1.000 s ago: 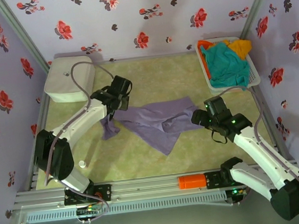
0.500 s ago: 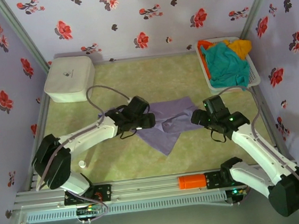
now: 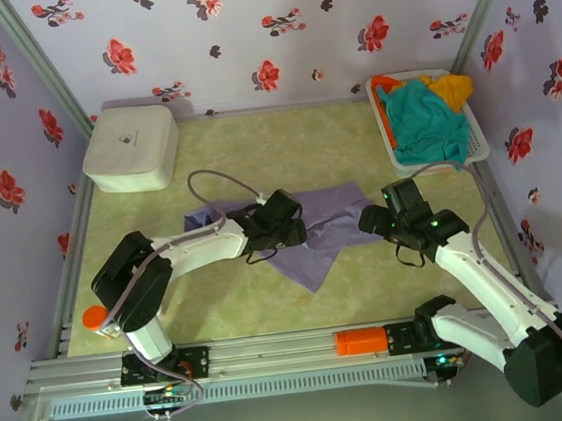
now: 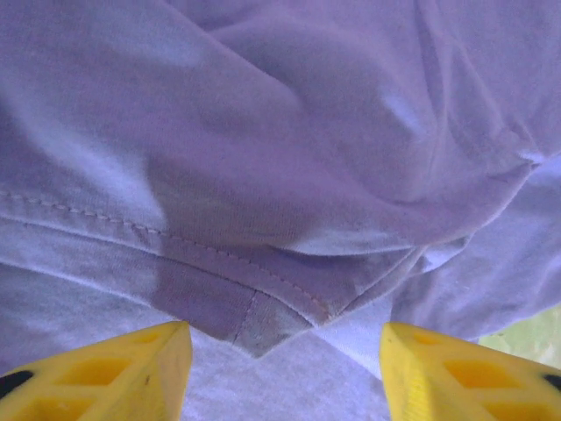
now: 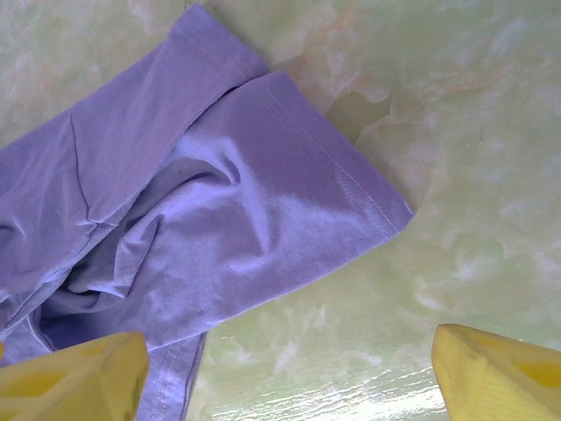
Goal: Fold and stack the t-shirts
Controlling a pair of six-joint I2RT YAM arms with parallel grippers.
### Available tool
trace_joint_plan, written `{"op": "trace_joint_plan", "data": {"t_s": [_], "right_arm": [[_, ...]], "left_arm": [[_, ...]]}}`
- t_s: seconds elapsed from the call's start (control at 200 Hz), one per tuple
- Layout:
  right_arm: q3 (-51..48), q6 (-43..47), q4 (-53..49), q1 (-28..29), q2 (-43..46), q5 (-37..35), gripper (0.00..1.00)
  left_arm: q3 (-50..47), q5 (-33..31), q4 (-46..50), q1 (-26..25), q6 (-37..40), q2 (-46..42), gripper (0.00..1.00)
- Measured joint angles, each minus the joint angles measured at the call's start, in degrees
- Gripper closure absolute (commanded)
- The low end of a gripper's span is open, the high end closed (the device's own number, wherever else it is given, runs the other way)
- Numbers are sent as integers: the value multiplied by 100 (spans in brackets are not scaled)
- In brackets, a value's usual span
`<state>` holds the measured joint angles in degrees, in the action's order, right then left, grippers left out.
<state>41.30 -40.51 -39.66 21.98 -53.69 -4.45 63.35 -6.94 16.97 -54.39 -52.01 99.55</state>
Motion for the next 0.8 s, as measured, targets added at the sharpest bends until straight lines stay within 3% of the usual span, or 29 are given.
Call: {"op": "trace_joint_plan", "data": {"t_s": [0.3, 0.42, 0.585, 0.8], "right_arm": [[0, 22, 0, -20, 2, 0, 16], [0, 48, 0, -37, 7, 0, 16], [0, 50, 7, -61, 7, 0, 16], [0, 109, 59, -79, 7, 0, 16]], "left_arm": [[251, -111, -162, 0, -11, 330, 64], [251, -146, -186, 0, -24, 358, 85], [249, -188, -214, 0, -20, 358, 98], [251, -271, 28, 0, 101, 234, 100]]}}
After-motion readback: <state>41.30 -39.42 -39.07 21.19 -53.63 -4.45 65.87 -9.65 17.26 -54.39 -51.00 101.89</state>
